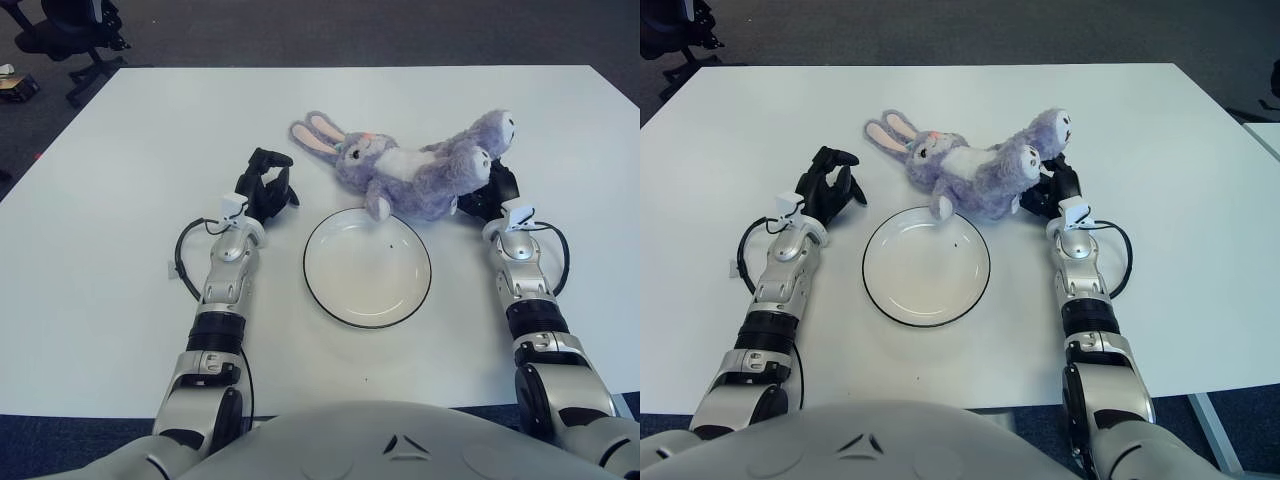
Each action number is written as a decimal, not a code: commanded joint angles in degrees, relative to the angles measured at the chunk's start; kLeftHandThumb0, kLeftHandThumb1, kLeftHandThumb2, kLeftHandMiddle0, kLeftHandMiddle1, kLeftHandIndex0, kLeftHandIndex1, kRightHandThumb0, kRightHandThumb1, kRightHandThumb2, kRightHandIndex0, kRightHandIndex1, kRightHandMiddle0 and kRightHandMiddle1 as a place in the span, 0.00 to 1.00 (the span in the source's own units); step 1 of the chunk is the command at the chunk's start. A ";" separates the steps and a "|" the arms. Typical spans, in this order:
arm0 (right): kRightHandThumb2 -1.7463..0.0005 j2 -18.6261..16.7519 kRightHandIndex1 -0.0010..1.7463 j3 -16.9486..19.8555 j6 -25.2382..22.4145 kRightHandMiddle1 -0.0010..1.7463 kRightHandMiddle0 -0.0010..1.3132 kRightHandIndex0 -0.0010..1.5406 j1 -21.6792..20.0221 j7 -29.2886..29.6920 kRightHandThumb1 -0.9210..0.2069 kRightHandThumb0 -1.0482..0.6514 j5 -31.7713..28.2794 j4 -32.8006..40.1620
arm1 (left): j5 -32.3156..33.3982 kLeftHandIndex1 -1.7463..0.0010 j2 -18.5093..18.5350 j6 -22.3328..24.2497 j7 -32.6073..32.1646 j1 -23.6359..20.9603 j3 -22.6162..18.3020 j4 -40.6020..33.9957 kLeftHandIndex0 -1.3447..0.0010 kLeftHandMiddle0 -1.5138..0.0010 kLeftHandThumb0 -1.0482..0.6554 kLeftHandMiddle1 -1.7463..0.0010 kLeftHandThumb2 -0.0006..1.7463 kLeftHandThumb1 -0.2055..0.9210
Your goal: Put the doll into the plate.
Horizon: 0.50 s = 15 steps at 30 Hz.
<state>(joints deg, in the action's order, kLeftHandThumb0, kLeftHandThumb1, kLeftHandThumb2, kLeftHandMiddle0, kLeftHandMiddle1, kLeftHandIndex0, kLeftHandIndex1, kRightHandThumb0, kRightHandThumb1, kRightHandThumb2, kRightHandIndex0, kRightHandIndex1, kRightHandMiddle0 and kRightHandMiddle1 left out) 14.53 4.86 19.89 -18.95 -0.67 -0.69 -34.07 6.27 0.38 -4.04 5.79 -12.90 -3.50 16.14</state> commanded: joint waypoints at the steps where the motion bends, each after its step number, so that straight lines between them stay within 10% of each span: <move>1: 0.47 -0.83 1.00 -1.41 -2.27 1.00 0.30 0.58 5.48 -0.58 0.27 0.38 1.98 -3.67 | -0.24 0.00 -0.49 0.64 -0.28 5.41 -0.02 3.30 0.83 0.45 0.41 0.00 0.32 0.97; 15: 0.47 -1.45 1.00 -2.07 -2.26 1.00 0.31 0.58 4.90 0.41 0.28 0.38 2.87 -4.69 | -0.97 0.00 0.05 -1.40 -0.66 4.98 -0.34 4.94 0.83 0.53 0.41 0.00 0.31 0.98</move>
<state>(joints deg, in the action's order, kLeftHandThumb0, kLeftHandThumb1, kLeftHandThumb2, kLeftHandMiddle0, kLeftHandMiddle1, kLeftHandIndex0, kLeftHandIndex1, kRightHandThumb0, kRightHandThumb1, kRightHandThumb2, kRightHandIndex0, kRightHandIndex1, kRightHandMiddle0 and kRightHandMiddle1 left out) 14.47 4.44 19.96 -19.05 -0.11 0.04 -34.10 6.05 0.64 -5.18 5.71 -13.08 -3.71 16.86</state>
